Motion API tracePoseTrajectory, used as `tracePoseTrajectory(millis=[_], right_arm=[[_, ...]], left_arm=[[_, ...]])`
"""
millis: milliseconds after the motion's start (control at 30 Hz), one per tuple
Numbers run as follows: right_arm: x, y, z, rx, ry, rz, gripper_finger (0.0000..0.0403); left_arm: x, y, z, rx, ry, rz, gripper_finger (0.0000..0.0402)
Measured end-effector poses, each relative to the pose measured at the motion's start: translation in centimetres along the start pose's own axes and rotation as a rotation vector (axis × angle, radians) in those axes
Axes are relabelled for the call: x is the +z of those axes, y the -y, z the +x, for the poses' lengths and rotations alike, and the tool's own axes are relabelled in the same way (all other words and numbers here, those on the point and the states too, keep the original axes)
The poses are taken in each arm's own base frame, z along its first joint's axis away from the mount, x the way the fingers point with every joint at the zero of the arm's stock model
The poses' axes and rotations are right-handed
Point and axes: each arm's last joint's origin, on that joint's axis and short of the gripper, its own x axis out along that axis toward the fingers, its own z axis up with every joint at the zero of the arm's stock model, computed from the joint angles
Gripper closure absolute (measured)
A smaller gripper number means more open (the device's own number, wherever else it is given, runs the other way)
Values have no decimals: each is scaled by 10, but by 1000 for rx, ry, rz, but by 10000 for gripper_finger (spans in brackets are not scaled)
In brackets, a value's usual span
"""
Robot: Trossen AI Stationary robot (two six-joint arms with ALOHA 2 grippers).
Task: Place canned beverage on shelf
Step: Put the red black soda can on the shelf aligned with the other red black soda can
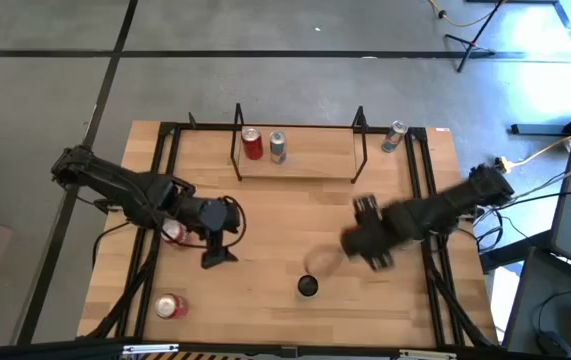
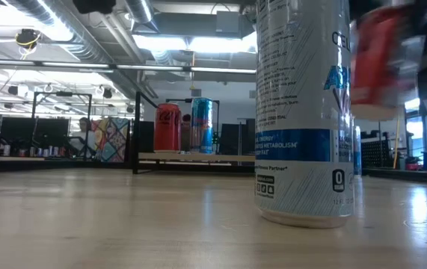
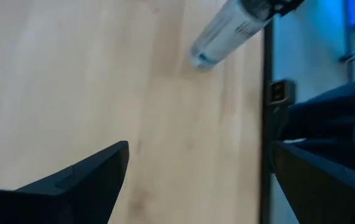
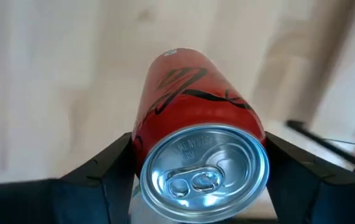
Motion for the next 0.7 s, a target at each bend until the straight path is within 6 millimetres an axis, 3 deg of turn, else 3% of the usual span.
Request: tracePoseTrajectory(millis=[167,300,533,700], right_arm=[[17,67,13,46,113,208,138],[33,96,33,49,166,271,138],[59,91,74,86,112,29,138],[65,82,94,102,27,-84,138]], left_arm=[[-6,-11,-13,76,-14,58,23],[-4,-15,-13,98,-9,89,23],[-1,-18,-11,111,-9,80,23],[-1,-19,-11,123,4,73,23]])
